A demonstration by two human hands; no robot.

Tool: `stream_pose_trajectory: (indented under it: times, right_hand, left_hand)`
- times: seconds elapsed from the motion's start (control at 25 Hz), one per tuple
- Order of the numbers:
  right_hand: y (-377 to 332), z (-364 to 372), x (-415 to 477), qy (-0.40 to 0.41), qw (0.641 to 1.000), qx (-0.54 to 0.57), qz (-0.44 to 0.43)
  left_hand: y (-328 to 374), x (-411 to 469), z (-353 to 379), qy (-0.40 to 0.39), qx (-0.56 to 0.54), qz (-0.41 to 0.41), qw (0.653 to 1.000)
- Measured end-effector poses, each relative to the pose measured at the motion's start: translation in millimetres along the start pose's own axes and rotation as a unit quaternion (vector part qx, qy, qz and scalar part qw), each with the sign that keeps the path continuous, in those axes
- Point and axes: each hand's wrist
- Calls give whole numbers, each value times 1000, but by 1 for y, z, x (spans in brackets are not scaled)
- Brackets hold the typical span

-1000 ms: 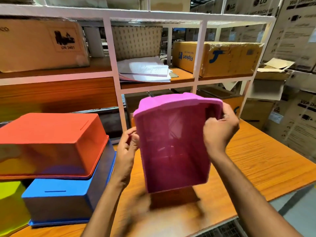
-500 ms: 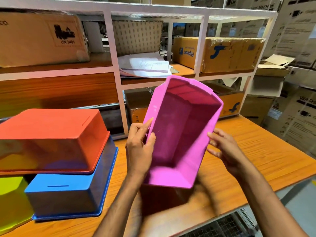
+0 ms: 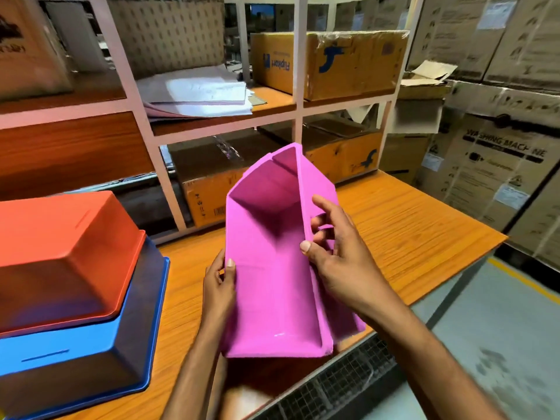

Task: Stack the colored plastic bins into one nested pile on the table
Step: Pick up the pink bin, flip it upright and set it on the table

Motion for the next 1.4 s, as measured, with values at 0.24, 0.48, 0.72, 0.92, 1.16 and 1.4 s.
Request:
stream_pose_trajectory:
  times: [0.24,0.48,0.72,0.92,1.16,1.4]
  right_hand:
    - [9,-74,1,93,983,99,122]
    - [41,-232,42,2,934,206,293]
    - [96,-357,68,-56,885,231,400]
    - [140,-412,97,-76,876,247,407]
    - [199,-427,149,-115,881,289,357]
    - [251,-438,211,-92,893,275,344]
  left_hand:
    - [37,-22,58,-39,-128,-91,987]
    - [131,-28,126,-195,-81,-159,964]
    - [174,-48,243,-143,-148,-237,950]
    - [167,-61,306,-96,-178,-249,947]
    - [146,-35,346,-76,-157,-240,955]
    - [128,12,390,-72,-192,-248,947]
Point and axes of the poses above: each hand's wrist, its own x-axis towards the middle knuckle, its own z-axis out of the palm, y = z × x, and after that the axes turned 3 degrees about -z, right-handed
